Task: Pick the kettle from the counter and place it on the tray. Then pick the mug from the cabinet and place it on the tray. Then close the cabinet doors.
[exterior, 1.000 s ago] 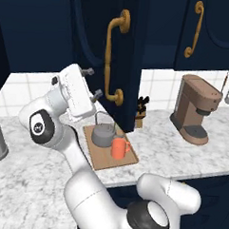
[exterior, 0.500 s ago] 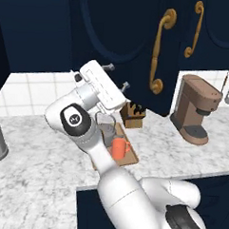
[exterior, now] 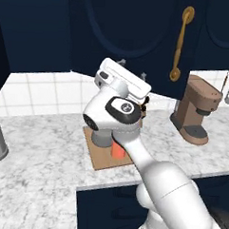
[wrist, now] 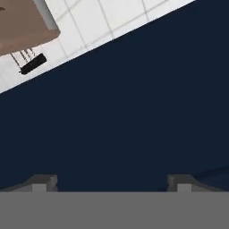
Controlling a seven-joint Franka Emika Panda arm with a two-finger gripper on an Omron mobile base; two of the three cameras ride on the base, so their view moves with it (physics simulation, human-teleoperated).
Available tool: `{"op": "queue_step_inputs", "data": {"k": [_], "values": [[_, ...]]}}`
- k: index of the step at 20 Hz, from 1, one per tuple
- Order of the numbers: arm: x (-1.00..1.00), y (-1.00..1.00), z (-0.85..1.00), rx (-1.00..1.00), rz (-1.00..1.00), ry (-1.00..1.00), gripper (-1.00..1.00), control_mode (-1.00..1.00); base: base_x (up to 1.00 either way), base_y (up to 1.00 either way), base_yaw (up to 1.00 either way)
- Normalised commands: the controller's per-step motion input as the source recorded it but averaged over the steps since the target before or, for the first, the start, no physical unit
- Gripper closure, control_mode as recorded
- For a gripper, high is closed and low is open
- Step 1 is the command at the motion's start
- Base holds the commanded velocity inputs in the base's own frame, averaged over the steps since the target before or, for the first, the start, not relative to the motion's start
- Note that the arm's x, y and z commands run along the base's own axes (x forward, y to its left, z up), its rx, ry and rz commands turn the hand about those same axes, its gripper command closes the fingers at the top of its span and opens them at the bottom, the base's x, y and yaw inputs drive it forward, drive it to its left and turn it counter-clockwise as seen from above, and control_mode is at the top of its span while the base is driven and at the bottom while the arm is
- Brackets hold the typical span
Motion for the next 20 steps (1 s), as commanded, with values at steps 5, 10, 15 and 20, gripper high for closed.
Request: {"op": "queue_step_inputs", "data": {"k": [5,10,15,20], "values": [[0.56,-0.52,0.1,0.0,0.53,0.12,-1.0,-1.0,0.0,0.0,0.0],[0.59,-0.31,0.1,0.0,0.54,0.14,-1.0,-1.0,0.0,0.0,0.0],[0.67,-0.16,0.07,0.0,0.49,0.2,-1.0,-1.0,0.0,0.0,0.0],[0.63,-0.04,0.01,0.0,0.42,0.17,-1.0,-1.0,0.0,0.0,0.0]]}}
